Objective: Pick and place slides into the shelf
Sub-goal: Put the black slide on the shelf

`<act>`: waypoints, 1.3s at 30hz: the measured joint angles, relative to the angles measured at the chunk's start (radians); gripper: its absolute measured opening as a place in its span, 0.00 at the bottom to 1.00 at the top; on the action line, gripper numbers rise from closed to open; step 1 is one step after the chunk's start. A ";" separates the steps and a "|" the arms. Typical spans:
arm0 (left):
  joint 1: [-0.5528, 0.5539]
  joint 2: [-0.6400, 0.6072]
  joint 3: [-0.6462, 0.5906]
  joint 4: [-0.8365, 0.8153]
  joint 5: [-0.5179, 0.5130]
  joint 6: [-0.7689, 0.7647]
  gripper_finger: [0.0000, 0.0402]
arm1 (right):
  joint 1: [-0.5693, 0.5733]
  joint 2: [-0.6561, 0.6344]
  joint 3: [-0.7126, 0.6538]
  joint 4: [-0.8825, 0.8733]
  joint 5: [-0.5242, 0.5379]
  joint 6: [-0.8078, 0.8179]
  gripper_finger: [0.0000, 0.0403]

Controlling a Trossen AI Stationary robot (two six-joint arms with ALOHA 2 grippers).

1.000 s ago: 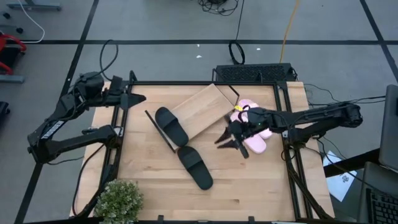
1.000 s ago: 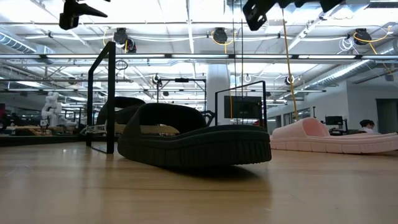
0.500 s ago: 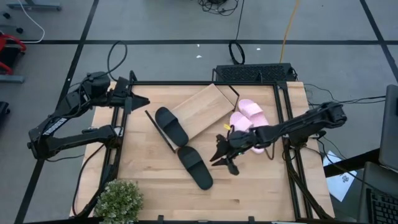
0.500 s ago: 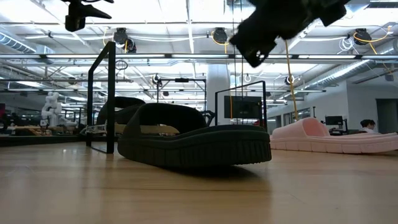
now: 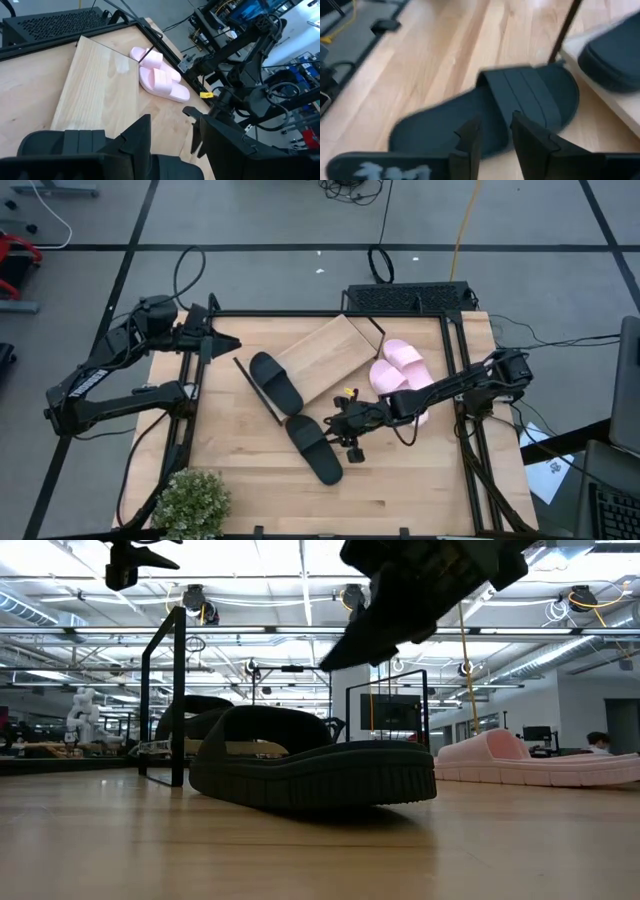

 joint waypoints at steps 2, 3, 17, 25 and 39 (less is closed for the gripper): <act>0.000 0.000 0.000 0.000 0.000 0.005 0.41 | -0.006 -0.001 0.000 -0.022 0.000 0.012 0.28; 0.000 0.000 0.000 0.000 0.000 0.005 0.41 | -0.006 -0.001 0.000 -0.030 0.001 0.016 0.31; 0.000 0.005 0.000 0.003 -0.023 0.011 0.41 | -0.013 -0.002 0.000 -0.050 0.050 0.050 0.45; 0.000 0.005 0.000 0.003 -0.024 0.016 0.41 | 0.017 -0.002 0.000 -0.059 0.023 0.121 0.45; 0.000 0.005 0.000 0.003 -0.019 0.032 0.41 | -0.012 0.119 0.037 0.045 -0.002 0.118 0.45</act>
